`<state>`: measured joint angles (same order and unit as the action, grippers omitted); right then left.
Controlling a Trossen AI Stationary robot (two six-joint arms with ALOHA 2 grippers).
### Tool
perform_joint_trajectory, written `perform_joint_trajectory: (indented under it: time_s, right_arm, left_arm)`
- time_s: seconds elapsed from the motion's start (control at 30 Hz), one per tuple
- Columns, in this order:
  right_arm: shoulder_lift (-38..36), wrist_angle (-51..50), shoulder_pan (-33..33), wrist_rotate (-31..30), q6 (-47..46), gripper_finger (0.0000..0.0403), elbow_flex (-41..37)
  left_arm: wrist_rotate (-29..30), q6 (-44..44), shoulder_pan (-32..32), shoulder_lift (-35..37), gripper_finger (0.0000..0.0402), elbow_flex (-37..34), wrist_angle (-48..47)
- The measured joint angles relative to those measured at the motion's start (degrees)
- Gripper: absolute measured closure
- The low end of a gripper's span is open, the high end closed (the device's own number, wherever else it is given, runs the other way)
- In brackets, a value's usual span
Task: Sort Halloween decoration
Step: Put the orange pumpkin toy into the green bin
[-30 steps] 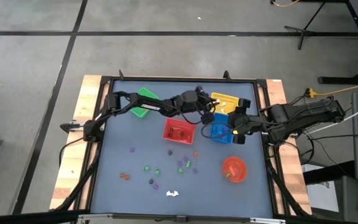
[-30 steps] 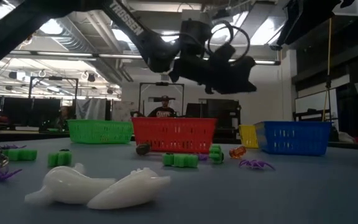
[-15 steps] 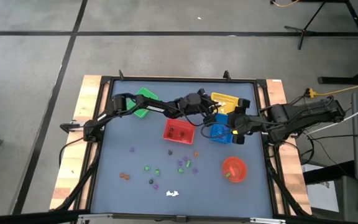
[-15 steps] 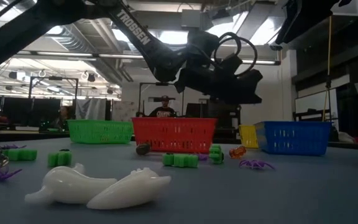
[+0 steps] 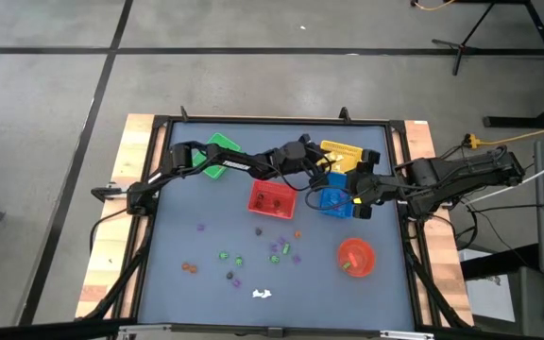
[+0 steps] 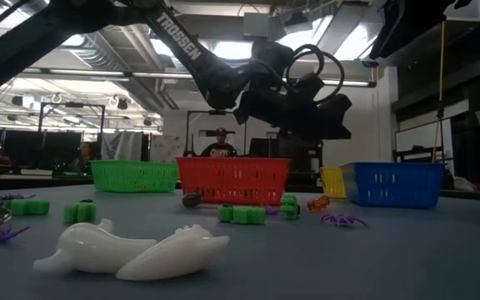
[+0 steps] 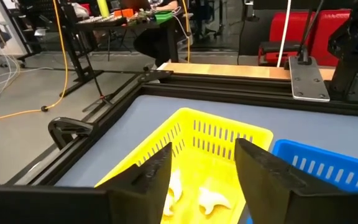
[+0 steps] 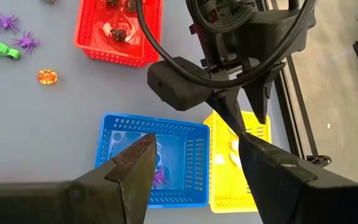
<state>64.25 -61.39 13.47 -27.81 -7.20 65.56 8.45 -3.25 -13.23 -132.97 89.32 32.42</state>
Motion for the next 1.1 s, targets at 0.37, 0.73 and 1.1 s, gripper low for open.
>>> perform_joint_trajectory:
  time_s: [0.37, 0.73, 1.1]
  right_arm:
    - [0.0, -0.1, 0.0, 0.5, 0.0, 0.0176, 0.0]
    - [0.0, 0.0, 0.0, 1.0, 0.0, 0.0176, 0.0]
    - [0.0, 0.4, 0.0, 2.0, 0.0, 0.0176, 0.0]
  left_arm:
    - [0.0, -0.1, 0.2, 4.5, 0.0213, -0.1, -4.9]
    - [-0.5, -0.4, 1.7, 20.1, 0.0213, -0.1, -38.0]
    - [-0.5, 1.9, 8.2, 34.6, 0.0213, -0.1, -72.8]
